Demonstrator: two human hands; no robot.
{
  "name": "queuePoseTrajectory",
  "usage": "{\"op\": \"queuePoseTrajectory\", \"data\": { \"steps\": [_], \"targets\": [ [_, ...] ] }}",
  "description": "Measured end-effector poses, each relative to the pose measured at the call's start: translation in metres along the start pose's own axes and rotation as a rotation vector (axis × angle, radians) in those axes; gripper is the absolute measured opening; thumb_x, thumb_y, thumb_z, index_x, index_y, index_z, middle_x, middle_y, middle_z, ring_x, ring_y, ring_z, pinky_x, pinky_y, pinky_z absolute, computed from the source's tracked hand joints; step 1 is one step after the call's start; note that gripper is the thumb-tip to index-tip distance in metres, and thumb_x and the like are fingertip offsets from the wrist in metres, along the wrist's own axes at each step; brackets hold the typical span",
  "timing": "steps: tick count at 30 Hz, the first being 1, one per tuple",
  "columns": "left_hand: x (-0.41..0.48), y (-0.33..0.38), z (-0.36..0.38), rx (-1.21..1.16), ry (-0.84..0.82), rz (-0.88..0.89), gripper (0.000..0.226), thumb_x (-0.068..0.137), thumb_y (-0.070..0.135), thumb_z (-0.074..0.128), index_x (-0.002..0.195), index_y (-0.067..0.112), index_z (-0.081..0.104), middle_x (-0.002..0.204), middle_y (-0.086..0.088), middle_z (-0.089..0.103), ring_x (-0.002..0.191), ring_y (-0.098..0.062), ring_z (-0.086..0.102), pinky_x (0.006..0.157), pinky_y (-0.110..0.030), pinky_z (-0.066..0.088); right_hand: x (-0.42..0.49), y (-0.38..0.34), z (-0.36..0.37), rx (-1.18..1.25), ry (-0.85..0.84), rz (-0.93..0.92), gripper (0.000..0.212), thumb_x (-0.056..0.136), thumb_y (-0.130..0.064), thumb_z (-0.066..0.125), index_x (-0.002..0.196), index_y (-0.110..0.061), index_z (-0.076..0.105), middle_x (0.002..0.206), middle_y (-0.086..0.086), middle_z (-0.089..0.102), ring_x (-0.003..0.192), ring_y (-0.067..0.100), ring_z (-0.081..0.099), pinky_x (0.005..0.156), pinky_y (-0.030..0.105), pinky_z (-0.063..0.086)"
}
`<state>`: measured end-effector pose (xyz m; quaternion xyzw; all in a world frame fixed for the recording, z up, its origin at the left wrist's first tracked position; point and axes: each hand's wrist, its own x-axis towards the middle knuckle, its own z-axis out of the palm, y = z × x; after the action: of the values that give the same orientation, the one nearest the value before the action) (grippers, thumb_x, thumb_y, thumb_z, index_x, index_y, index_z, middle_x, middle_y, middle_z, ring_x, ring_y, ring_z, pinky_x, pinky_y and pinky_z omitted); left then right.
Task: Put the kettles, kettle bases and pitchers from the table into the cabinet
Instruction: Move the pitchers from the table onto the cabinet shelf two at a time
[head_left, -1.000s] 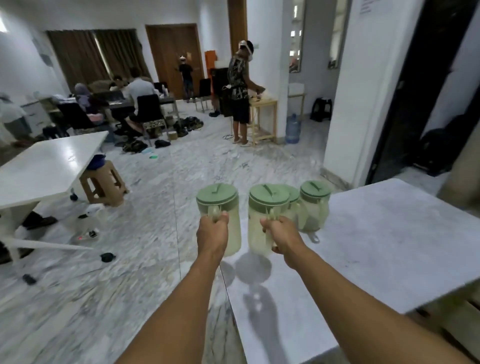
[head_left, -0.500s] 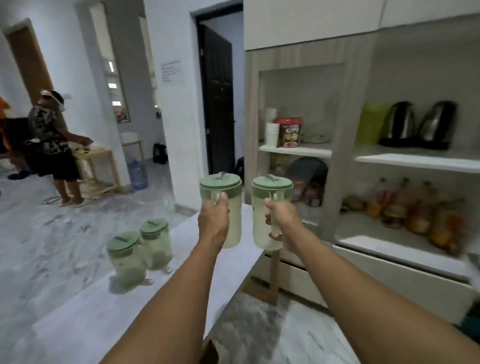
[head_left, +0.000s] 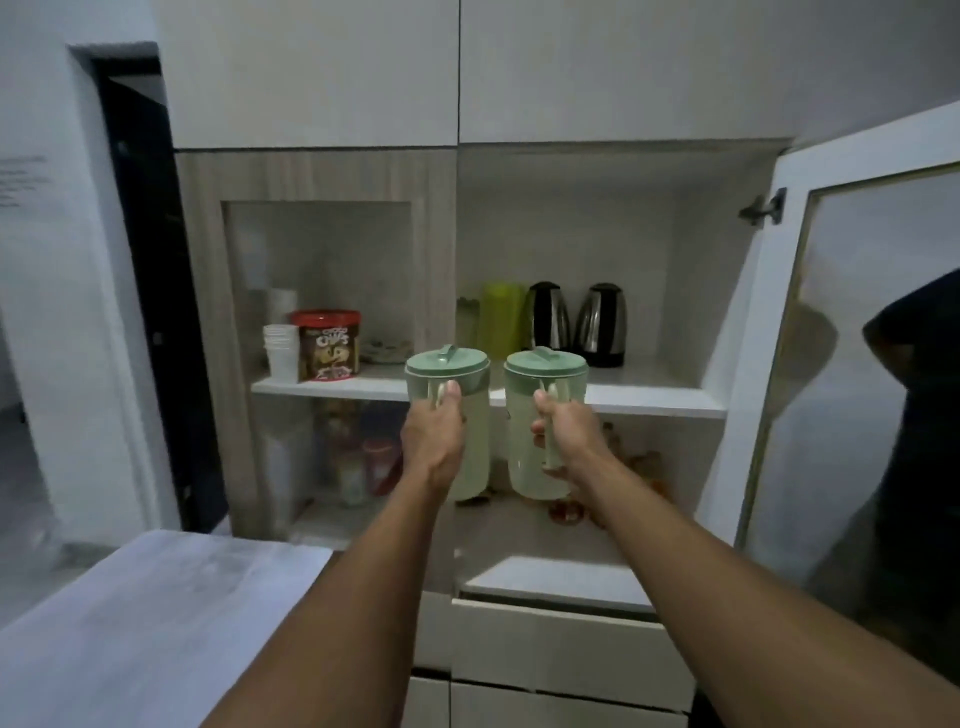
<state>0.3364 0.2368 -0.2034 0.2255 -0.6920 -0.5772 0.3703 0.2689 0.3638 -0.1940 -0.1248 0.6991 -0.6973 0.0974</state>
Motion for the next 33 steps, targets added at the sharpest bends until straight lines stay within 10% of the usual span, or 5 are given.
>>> {"op": "queuePoseTrajectory", "data": {
  "steps": [11,16,22,29,33],
  "targets": [
    [0.155,-0.001,0.173,-0.049,-0.178,0.08,0.041,0.103,0.04,0.04,0.071,0.018,0.054,0.08,-0.004,0.059,0.079,-0.021,0.057,0.074,-0.035,0.047,0.203,-0.003,-0.074,0.018,0.261,-0.066,0.04,0.099,-0.043,0.048,0.119,-0.01,0.057,0.093,0.006,0.061,0.083,0.019,0.057,0.076,0.037,0.045],
    [0.235,-0.017,0.263,-0.019,-0.301,0.046,0.047,0.099,0.05,0.038,0.102,0.007,0.058,0.108,-0.014,0.067,0.102,-0.031,0.063,0.095,-0.048,0.051,0.301,-0.003,-0.103,0.028,0.373,-0.065,0.043,0.098,-0.043,0.048,0.125,-0.01,0.055,0.091,0.006,0.06,0.085,0.021,0.056,0.074,0.037,0.042],
    [0.296,-0.053,0.359,0.007,-0.335,0.005,0.051,0.101,0.047,0.037,0.11,0.002,0.059,0.102,-0.015,0.067,0.087,-0.026,0.061,0.068,-0.033,0.04,0.391,0.019,-0.131,0.025,0.468,-0.001,0.045,0.098,-0.043,0.05,0.127,-0.009,0.055,0.096,0.007,0.061,0.089,0.022,0.059,0.076,0.037,0.046],
    [0.372,-0.055,0.434,0.068,-0.244,-0.098,0.05,0.102,0.037,0.041,0.129,-0.003,0.054,0.133,-0.024,0.056,0.121,-0.038,0.054,0.092,-0.034,0.04,0.513,0.023,-0.148,-0.004,0.513,0.033,0.075,0.07,-0.055,0.047,0.132,-0.013,0.052,0.112,0.01,0.059,0.12,0.038,0.058,0.102,0.057,0.045],
    [0.421,-0.068,0.483,0.016,-0.215,-0.035,0.033,0.098,0.013,0.043,0.12,-0.003,0.06,0.109,-0.034,0.066,0.103,-0.047,0.065,0.078,-0.039,0.055,0.571,0.024,-0.163,0.035,0.506,0.058,0.039,0.07,-0.041,0.047,0.094,-0.014,0.06,0.094,0.01,0.06,0.099,0.035,0.062,0.097,0.049,0.049]
  ]
}}
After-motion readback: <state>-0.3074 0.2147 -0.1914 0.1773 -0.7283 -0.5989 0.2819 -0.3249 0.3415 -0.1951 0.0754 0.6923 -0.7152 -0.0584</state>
